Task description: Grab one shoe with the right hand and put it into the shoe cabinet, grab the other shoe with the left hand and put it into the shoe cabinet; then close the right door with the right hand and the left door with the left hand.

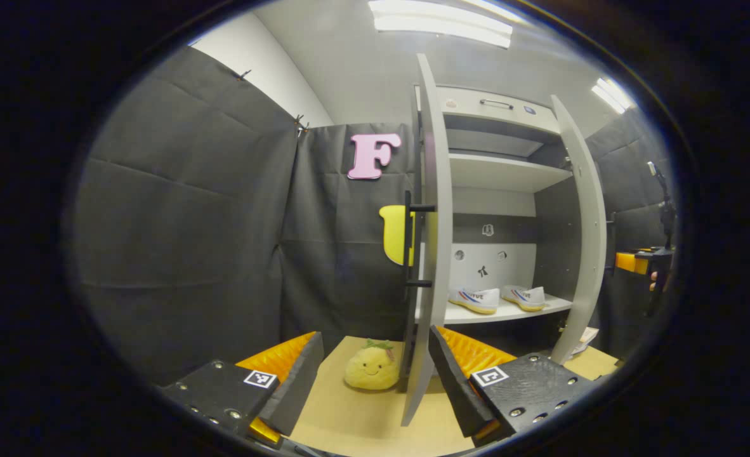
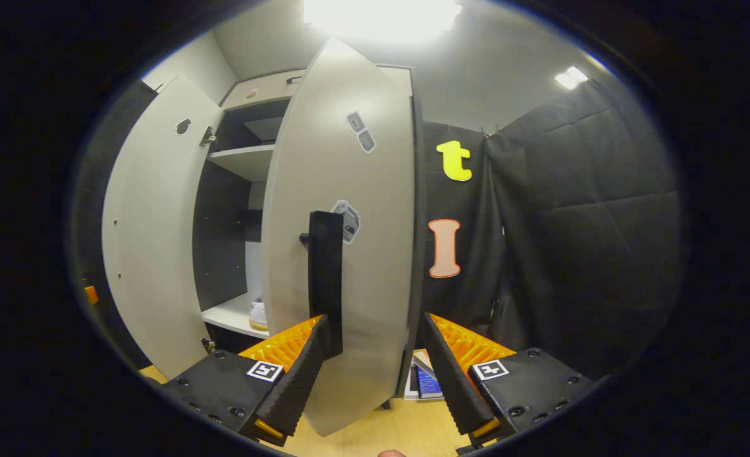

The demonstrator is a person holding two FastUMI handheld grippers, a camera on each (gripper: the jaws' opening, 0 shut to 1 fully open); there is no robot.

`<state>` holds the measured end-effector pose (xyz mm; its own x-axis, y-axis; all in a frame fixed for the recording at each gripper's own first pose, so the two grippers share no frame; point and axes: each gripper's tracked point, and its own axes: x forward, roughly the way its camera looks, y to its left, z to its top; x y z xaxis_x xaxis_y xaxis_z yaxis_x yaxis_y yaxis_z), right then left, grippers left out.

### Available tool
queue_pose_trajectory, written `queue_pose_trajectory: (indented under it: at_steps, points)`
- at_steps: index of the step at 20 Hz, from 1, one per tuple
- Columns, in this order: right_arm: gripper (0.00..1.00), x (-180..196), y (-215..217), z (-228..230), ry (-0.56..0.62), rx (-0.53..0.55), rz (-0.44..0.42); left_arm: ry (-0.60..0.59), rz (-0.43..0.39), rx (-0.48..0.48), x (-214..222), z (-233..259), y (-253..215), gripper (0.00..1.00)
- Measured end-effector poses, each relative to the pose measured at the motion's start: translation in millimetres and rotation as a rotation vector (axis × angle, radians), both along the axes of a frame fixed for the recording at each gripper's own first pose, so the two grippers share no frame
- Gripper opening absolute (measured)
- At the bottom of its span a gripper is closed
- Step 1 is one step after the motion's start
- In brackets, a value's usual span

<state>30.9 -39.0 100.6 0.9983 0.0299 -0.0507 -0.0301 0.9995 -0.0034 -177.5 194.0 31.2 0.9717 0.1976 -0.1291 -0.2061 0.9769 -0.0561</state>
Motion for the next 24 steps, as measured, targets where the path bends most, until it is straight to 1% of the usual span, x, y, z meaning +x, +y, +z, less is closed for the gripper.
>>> queue_pose_trajectory:
  at_steps: [1,2,5,8,10,13,17,20,24]
  points:
    - [0.93,-1.8,5.6,4.9,-0.018,-0.001,0.013,-0.001,0.012,0.004,1.5,0.2,6.6,0.95]
    - [0.89,-4.2,9.7,9.0,-0.034,-0.002,0.024,0.0,0.031,0.009,3.7,0.2,14.2,0.95]
    - [0.97,-12.9,16.1,13.7,-0.057,-0.002,0.047,-0.025,0.089,0.042,18.4,12.6,43.3,0.95]
    - [0.98,-20.6,11.1,7.6,-0.05,0.003,0.041,-0.05,0.136,0.058,40.9,23.8,67.6,0.94]
    - [0.96,-26.1,2.1,1.6,-0.037,0.009,0.016,-0.064,0.141,0.061,57.7,29.2,72.7,0.95]
    - [0.98,-33.7,-7.9,-7.2,-0.015,0.01,-0.003,-0.062,0.13,0.074,81.1,35.3,71.9,0.95]
    - [0.98,-38.5,-24.4,-18.5,0.011,-0.004,-0.038,-0.098,0.067,0.053,103.6,46.1,44.2,0.95]
    - [0.98,-40.3,-34.3,-26.6,0.029,-0.004,-0.05,-0.118,0.084,0.113,102.4,54.7,39.6,0.94]
    - [0.98,-41.5,-42.6,-39.2,0.051,0.018,-0.054,-0.107,0.057,0.031,103.0,50.1,27.9,0.94]
